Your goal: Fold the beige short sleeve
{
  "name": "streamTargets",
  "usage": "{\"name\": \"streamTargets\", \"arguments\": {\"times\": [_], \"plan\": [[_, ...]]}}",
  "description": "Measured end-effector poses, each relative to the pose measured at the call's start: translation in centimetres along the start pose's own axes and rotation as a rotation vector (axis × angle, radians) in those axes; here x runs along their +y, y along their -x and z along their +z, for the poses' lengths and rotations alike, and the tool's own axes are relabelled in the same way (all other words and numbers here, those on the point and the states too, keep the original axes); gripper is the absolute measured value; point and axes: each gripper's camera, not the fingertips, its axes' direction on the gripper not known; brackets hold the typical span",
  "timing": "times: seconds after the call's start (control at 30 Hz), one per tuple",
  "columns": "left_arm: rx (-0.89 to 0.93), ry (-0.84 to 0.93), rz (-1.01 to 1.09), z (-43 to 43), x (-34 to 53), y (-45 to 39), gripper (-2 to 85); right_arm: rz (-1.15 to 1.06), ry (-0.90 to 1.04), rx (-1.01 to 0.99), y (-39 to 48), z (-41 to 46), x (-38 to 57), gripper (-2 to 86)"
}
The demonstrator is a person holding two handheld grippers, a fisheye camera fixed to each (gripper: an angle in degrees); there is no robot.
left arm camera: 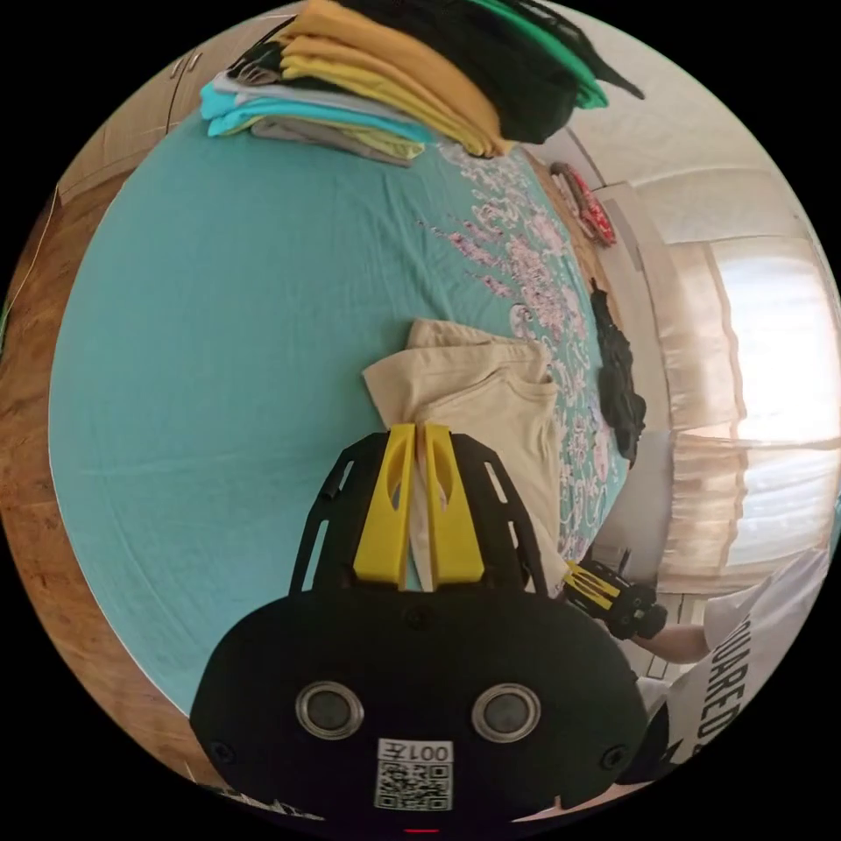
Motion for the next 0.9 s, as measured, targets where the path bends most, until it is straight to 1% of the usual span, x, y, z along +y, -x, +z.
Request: {"name": "streamTargets", "arguments": {"times": [0.03,0.1,0.2,0.23,0.3,0.33,0.4,0.47,0.53,0.63,0.73,0.83,0.9], "plan": [[-0.003,0.02,-0.021,-0.1,-0.1,0.3,-0.7,0.019,-0.01,0.011,0.4,0.0,0.0,1.5],[-0.001,-0.015,-0.027,-1.0,0.0,0.3,-0.6,0.031,0.0,0.005,0.6,-0.4,0.1,1.7],[-0.087,-0.092,-0.064,-3.3,0.3,-0.3,-0.5,0.076,0.006,-0.091,-1.0,-2.2,0.9,1.8],[-0.087,-0.118,-0.043,-4.0,0.2,-0.6,-0.2,0.097,-0.017,-0.115,-2.3,-3.1,1.5,2.2],[-0.034,-0.123,0.015,-4.3,-0.4,-1.2,1.0,0.13,-0.054,-0.101,-4.7,-4.3,2.0,3.1],[-0.004,-0.1,0.057,-4.0,-1.0,-1.6,1.8,0.139,-0.078,-0.091,-6.5,-4.7,1.8,3.7],[-0.01,-0.037,0.124,-3.1,-2.0,-2.4,2.5,0.11,-0.127,-0.114,-9.4,-4.8,0.5,5.3],[-0.104,0.027,0.243,-2.0,-2.8,-4.2,2.8,0.057,-0.226,-0.156,-13.3,-3.9,-2.9,7.0],[-0.182,0.085,0.31,-1.0,-3.1,-5.4,3.1,-0.016,-0.275,-0.179,-15.6,-2.3,-6.1,8.0],[-0.273,0.179,0.399,0.6,-3.3,-6.6,3.1,-0.109,-0.25,-0.211,-18.1,1.2,-11.8,8.6],[-0.342,0.225,0.447,1.3,-3.3,-7.1,1.3,-0.171,-0.222,-0.314,-18.8,3.5,-16.1,7.9],[-0.322,0.2,0.456,1.0,-3.2,-7.3,-0.8,-0.191,-0.26,-0.365,-18.7,4.4,-18.8,6.1],[-0.307,0.192,0.453,1.0,-3.1,-7.2,-1.2,-0.178,-0.204,-0.353,-18.8,5.5,-20.3,5.0]]}}
